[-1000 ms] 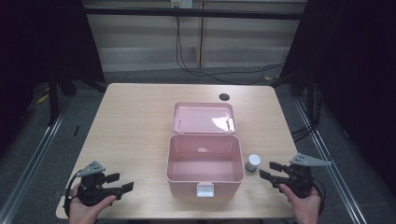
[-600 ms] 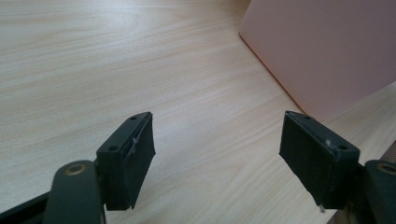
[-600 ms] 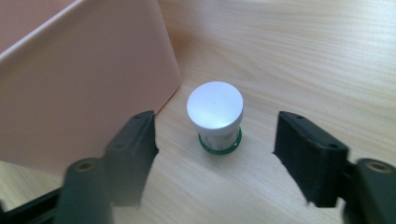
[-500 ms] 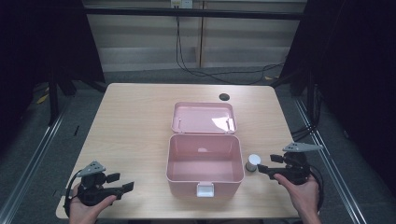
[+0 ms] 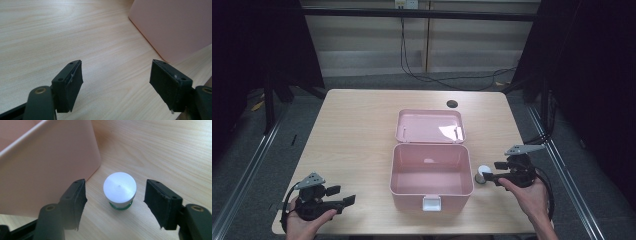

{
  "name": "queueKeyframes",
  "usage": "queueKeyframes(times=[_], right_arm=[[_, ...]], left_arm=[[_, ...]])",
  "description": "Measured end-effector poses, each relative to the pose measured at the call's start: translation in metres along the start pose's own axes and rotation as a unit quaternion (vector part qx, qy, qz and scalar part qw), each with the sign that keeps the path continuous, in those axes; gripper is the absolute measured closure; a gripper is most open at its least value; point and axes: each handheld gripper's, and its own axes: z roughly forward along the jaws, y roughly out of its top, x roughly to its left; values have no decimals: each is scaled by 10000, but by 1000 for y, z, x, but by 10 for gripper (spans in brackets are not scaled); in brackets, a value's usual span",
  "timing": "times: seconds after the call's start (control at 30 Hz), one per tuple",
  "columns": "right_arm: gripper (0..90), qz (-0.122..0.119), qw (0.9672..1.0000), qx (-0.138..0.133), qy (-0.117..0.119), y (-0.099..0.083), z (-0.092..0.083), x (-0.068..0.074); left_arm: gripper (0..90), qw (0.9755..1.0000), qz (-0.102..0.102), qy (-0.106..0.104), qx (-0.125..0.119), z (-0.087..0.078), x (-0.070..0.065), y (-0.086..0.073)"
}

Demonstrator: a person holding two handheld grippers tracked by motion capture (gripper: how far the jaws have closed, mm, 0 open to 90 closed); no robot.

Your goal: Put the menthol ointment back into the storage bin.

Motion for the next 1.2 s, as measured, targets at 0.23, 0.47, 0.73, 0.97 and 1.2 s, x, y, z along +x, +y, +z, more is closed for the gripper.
queueKeyframes(times=[0.23,0.47,0.73,0.97,1.2], right_arm=[[352,-102,9991,411,-75,8,9,-4],[339,-182,9968,780,-53,16,14,-2],[343,-266,9918,1246,-88,27,24,-3],[378,-295,9870,1579,24,30,33,-5],[435,-433,9819,1844,19,35,39,-3]], left_arm=[[262,10000,7,6,11,0,0,0],[262,10000,3,2,8,0,0,0],[262,10000,1,2,7,0,1,0],[262,10000,6,3,18,0,1,0],[262,10000,9,9,21,0,0,0]])
